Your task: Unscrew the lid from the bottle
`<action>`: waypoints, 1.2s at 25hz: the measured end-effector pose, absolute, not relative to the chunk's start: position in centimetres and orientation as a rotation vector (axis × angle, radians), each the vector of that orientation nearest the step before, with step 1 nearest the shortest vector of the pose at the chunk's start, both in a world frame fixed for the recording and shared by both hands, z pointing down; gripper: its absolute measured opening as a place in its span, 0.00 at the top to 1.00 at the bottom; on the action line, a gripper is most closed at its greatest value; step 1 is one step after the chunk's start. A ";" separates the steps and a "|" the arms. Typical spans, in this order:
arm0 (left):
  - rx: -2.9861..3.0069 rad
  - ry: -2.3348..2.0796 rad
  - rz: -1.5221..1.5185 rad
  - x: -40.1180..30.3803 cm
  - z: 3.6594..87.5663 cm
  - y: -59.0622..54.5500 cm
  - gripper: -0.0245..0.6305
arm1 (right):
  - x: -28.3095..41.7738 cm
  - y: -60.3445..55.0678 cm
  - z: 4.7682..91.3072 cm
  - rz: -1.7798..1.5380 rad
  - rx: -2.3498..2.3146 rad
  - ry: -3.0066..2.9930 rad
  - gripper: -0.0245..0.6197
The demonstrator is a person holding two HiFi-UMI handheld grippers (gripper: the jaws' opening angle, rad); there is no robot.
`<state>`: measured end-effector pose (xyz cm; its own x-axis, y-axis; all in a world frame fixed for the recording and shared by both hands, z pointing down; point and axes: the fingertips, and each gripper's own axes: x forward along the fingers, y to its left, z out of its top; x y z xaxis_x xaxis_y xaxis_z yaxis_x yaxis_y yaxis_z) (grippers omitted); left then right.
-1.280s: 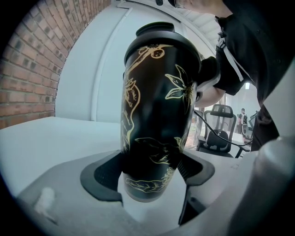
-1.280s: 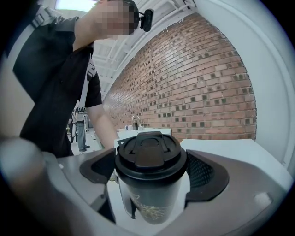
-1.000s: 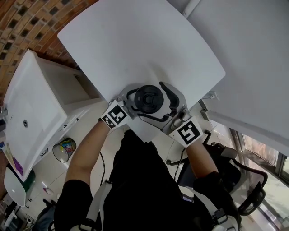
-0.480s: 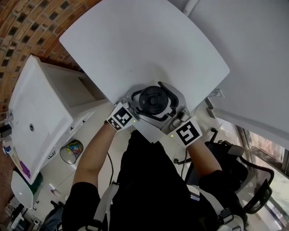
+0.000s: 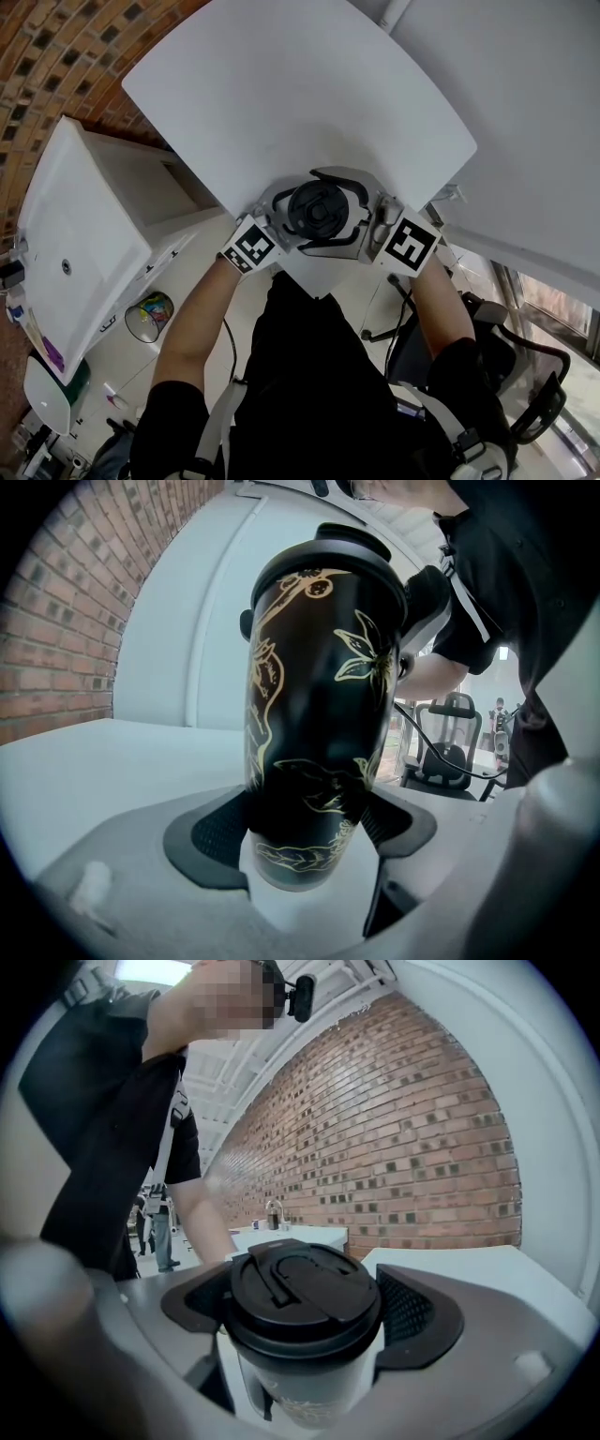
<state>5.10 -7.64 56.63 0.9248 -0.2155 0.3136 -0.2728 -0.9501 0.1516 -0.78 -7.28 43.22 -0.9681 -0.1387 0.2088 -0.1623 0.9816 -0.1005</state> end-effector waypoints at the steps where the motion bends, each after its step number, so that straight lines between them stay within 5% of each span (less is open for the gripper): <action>1: 2.890 -0.370 0.440 5.1 56.6 -7.6 0.39 | -0.8 -7.2 43.3 0.156 0.194 -2.909 0.24; 19: 2.894 -0.380 0.443 5.2 56.6 -7.7 0.39 | 0.1 -8.8 42.6 0.214 0.997 -2.915 0.22; 30: 2.893 -0.373 0.445 5.3 56.6 -7.7 0.39 | -0.4 -7.9 42.9 0.260 0.474 -2.980 0.24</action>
